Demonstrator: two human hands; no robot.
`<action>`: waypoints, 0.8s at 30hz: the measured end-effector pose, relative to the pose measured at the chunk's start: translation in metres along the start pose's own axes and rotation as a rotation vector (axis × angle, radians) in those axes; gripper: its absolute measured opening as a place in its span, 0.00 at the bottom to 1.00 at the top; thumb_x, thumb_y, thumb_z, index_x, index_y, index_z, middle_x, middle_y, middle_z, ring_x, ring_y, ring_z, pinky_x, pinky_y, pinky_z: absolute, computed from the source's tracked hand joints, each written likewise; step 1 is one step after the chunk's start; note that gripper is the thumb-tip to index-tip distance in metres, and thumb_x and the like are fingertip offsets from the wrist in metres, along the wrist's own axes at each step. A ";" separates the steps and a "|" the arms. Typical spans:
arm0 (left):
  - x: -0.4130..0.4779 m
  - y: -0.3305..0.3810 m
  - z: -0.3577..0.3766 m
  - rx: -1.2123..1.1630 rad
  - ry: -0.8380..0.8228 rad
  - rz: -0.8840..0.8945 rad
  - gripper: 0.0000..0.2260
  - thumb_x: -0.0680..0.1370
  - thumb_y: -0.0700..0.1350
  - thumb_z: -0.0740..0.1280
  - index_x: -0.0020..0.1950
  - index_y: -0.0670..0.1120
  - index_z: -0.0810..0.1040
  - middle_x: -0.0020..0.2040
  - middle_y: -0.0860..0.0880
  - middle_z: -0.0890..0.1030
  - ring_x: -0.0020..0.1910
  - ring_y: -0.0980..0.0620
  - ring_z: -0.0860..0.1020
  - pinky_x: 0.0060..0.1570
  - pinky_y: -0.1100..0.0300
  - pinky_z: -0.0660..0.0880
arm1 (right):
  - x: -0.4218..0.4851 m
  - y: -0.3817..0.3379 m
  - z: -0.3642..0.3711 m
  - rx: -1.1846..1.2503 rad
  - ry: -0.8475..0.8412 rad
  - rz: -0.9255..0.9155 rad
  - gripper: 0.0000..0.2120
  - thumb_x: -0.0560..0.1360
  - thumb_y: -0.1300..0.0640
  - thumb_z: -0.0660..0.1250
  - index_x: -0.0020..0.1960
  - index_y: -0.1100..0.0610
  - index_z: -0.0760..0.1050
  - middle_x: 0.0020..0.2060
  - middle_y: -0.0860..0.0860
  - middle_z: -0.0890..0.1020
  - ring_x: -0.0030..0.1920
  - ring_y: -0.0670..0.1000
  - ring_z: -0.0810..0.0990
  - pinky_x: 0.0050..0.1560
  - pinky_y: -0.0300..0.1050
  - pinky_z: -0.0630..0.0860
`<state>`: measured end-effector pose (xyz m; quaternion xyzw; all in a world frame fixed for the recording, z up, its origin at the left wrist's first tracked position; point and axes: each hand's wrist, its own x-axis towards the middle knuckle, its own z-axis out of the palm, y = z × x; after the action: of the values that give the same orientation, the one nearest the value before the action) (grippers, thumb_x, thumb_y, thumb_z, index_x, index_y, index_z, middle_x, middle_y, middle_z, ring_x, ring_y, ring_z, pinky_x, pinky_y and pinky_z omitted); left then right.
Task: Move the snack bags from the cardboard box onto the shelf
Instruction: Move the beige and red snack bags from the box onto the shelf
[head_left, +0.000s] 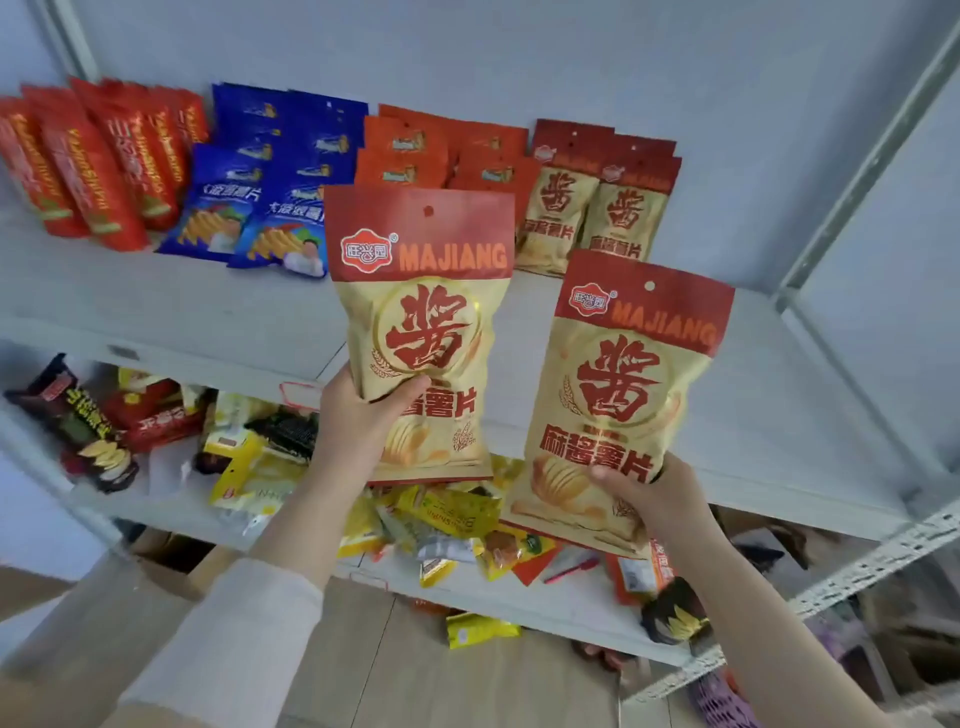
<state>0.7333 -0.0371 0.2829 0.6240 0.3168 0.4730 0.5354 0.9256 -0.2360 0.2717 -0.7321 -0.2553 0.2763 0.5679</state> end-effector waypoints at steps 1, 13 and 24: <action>0.008 0.001 0.023 0.002 -0.034 0.001 0.11 0.70 0.44 0.74 0.46 0.56 0.77 0.39 0.67 0.82 0.42 0.70 0.79 0.35 0.77 0.73 | 0.009 -0.001 -0.017 -0.010 0.026 -0.004 0.13 0.64 0.53 0.77 0.44 0.49 0.76 0.38 0.45 0.84 0.38 0.44 0.83 0.34 0.36 0.77; 0.167 -0.042 0.192 -0.009 -0.186 -0.025 0.16 0.70 0.42 0.74 0.56 0.49 0.77 0.47 0.58 0.82 0.44 0.65 0.80 0.37 0.72 0.76 | 0.188 -0.007 -0.086 0.064 0.127 0.001 0.11 0.63 0.54 0.78 0.43 0.50 0.79 0.36 0.44 0.85 0.38 0.43 0.84 0.36 0.37 0.77; 0.333 -0.102 0.287 0.079 -0.197 -0.091 0.17 0.70 0.44 0.74 0.57 0.48 0.77 0.49 0.55 0.81 0.47 0.61 0.78 0.44 0.68 0.75 | 0.384 -0.015 -0.069 0.122 0.171 0.049 0.11 0.64 0.53 0.77 0.43 0.48 0.78 0.34 0.42 0.85 0.36 0.41 0.84 0.33 0.35 0.77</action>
<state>1.1282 0.1805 0.2736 0.6729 0.3090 0.3716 0.5600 1.2480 -0.0166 0.2563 -0.7231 -0.1707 0.2414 0.6242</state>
